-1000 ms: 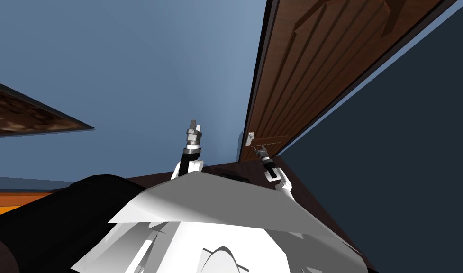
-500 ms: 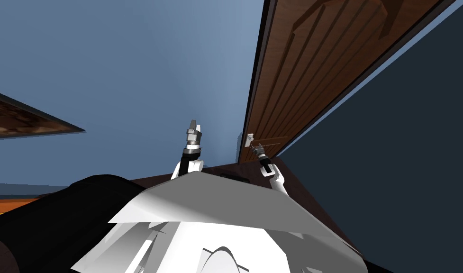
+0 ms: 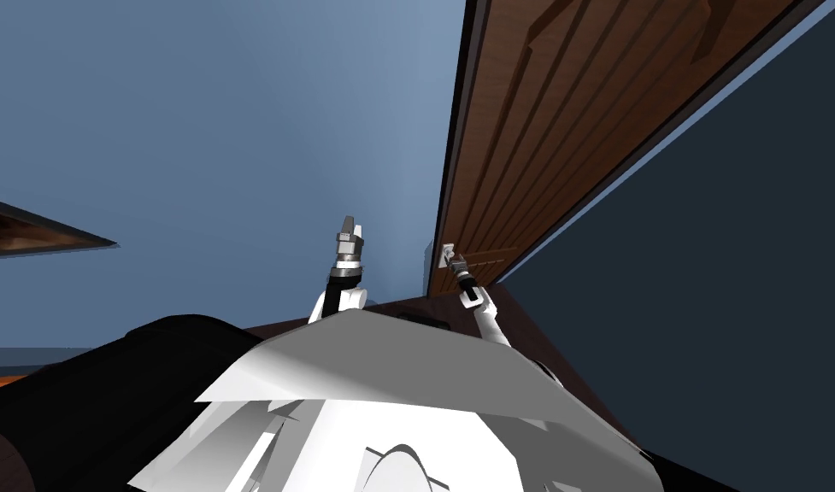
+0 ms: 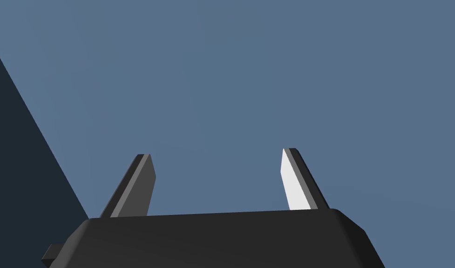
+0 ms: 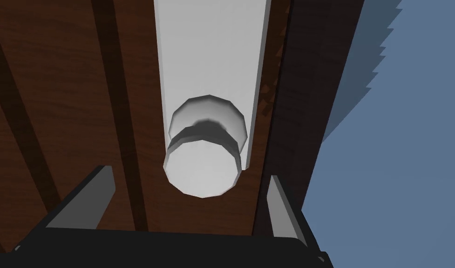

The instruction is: Pull the door open

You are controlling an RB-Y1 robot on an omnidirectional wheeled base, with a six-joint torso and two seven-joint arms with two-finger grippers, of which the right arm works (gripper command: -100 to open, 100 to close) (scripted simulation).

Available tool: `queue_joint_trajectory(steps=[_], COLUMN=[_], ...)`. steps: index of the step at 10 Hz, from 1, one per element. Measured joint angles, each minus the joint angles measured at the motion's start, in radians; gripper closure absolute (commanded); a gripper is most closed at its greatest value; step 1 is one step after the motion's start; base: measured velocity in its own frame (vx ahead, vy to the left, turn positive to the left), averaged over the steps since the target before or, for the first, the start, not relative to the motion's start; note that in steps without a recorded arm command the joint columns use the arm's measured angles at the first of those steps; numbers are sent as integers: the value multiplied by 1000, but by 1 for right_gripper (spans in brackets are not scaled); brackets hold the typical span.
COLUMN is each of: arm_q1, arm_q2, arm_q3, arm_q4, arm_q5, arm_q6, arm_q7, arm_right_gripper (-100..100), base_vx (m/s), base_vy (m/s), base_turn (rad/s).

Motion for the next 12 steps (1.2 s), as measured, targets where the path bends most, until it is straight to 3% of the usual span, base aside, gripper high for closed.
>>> queue_joint_trajectory(steps=[1,3,6,7,12], arm_q1=[-30,-71,-97,-99,-97], arm_q2=[23,50,68,69,68], arm_q3=[-7,-2,-10,-11,-9], arm_q4=[38,72,107,109,107], arm_q5=[1,5,5,4,5], arm_q6=[0,13,10,8,10], arm_q7=[22,42,62,64,62], arm_right_gripper=[-100,-100,-100,100,100], base_vx=[83,59,9,0,0], base_vy=[-40,-28,-6,0,0], base_turn=[-50,-15,-7,0,0])
